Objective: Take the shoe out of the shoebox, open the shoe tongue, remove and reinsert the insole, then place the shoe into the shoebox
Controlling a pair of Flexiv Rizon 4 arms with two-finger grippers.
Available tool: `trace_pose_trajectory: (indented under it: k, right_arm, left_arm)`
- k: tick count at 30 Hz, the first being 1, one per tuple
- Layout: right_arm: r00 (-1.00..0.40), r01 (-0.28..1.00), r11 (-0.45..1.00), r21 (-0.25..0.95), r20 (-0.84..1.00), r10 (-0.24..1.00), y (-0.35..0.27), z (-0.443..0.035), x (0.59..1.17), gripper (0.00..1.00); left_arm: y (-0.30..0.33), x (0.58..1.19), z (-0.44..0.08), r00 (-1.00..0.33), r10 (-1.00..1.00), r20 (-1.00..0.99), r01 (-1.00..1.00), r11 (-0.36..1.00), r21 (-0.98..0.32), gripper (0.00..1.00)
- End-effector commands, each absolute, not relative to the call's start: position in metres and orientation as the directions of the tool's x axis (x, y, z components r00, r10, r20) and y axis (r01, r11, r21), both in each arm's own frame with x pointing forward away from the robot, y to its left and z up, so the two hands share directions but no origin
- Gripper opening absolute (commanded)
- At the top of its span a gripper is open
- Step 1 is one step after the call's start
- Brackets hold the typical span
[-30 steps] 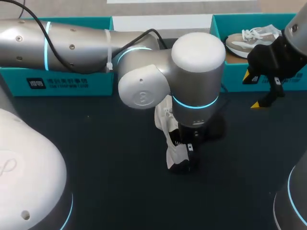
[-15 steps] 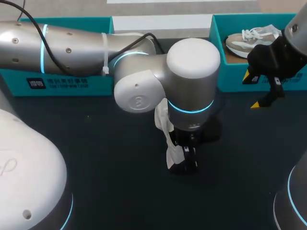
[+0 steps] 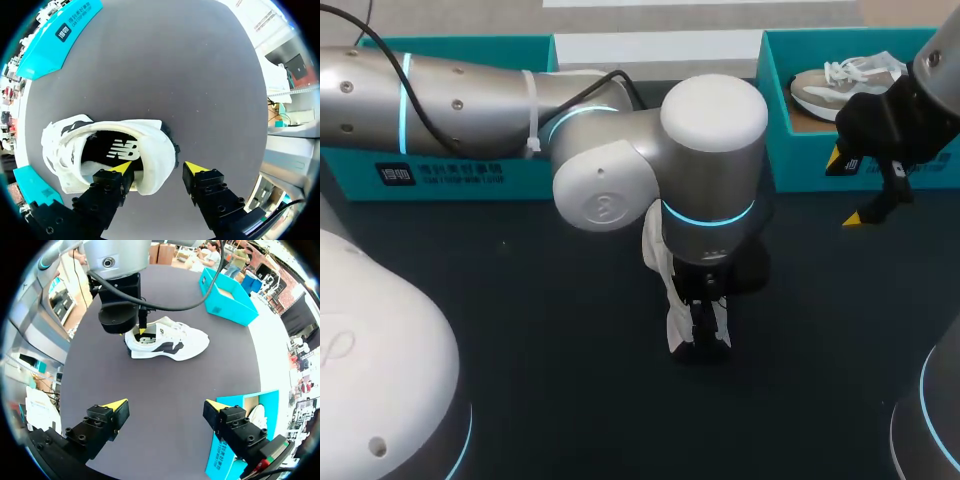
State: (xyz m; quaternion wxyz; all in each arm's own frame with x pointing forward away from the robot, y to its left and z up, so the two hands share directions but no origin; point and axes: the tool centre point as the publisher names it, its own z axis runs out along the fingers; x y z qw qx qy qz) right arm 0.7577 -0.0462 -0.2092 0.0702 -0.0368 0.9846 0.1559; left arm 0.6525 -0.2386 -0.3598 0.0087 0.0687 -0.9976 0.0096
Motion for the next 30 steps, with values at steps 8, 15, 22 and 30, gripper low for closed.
trace_pose_trajectory:
  k: [8,15,22,30]
  right_arm:
    - [-0.987,-0.094,0.949,0.3,-0.151,-0.05,-0.046,-0.21,0.757,1.0]
    - [-0.987,-0.094,0.949,0.3,-0.151,-0.05,-0.046,-0.21,0.757,1.0]
    - [-0.987,-0.094,0.949,0.3,-0.151,-0.05,-0.046,-0.21,0.757,1.0]
    - [-0.987,-0.094,0.949,0.3,-0.151,-0.05,-0.046,-0.21,0.757,1.0]
  left_arm:
    - [-0.247,0.65,-0.37,-0.991,-0.131,0.031,-0.131,0.991,-0.009,0.64]
    - [-0.249,0.651,-0.379,-0.991,-0.128,0.04,-0.129,0.992,-0.004,0.62]
    - [-0.252,0.649,-0.388,-0.99,-0.13,0.06,-0.13,0.992,0.006,0.49]
    - [-0.248,0.643,-0.392,-0.984,-0.133,0.116,-0.134,0.991,0.002,0.27]
